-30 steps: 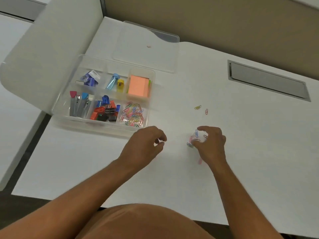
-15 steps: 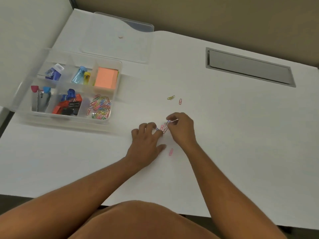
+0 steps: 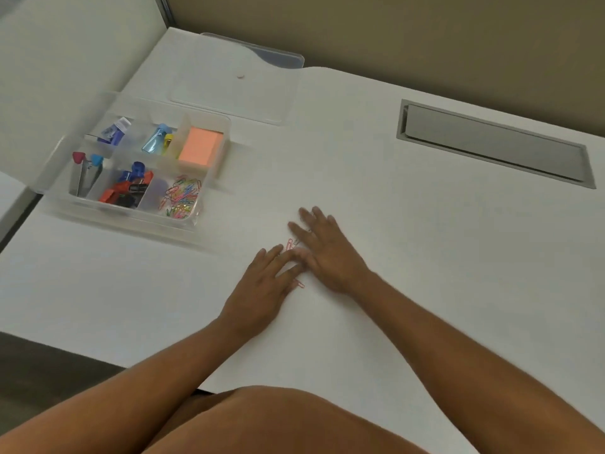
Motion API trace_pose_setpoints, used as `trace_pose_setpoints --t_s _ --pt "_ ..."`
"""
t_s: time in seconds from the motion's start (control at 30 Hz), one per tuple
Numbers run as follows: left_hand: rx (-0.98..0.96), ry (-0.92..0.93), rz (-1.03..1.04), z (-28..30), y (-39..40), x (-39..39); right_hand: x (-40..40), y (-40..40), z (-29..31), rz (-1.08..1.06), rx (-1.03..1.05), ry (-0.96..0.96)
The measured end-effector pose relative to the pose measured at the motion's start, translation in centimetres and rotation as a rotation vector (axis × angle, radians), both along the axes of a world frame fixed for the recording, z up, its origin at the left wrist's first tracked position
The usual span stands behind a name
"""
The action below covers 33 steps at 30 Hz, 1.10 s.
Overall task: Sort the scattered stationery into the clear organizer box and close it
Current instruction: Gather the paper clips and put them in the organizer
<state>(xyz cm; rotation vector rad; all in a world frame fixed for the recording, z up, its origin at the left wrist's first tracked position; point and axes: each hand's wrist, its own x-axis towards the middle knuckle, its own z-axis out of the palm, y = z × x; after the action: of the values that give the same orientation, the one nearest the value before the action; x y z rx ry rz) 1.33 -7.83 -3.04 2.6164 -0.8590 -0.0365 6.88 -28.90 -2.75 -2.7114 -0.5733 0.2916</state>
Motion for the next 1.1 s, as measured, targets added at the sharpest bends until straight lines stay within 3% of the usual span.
trace_pose_setpoints --t_s 0.2,0.37,0.53,0.63,0.73,0.8,0.93,1.1 --pt "0.045 -0.015 0.043 1.0 0.1 0.0 -6.4 -0.3 1.0 -0.098 -0.04 -0.094" --pt "0.138 0.075 0.051 2.2 -1.3 0.8 -6.3 1.8 3.4 -0.166 -0.127 -0.158" --pt "0.219 0.112 0.086 2.5 -2.8 2.9 -4.2 3.5 5.9 -0.131 -0.088 0.025" --pt "0.174 0.128 0.145 3.0 -3.2 3.5 -3.3 3.6 6.7 -0.157 -0.122 0.055" --pt "0.011 0.217 0.293 3.3 -3.1 4.2 -2.8 3.6 6.0 -0.255 -0.126 0.051" --pt "-0.203 0.342 0.463 4.2 -2.7 4.4 -2.8 3.3 5.2 -0.436 0.021 0.074" --pt "-0.598 0.613 0.672 6.9 -1.1 4.8 -3.6 2.7 5.8 -0.928 0.633 0.205" --pt "-1.207 1.087 0.718 9.4 1.8 5.7 -3.9 3.3 6.5 -1.192 1.484 0.648"
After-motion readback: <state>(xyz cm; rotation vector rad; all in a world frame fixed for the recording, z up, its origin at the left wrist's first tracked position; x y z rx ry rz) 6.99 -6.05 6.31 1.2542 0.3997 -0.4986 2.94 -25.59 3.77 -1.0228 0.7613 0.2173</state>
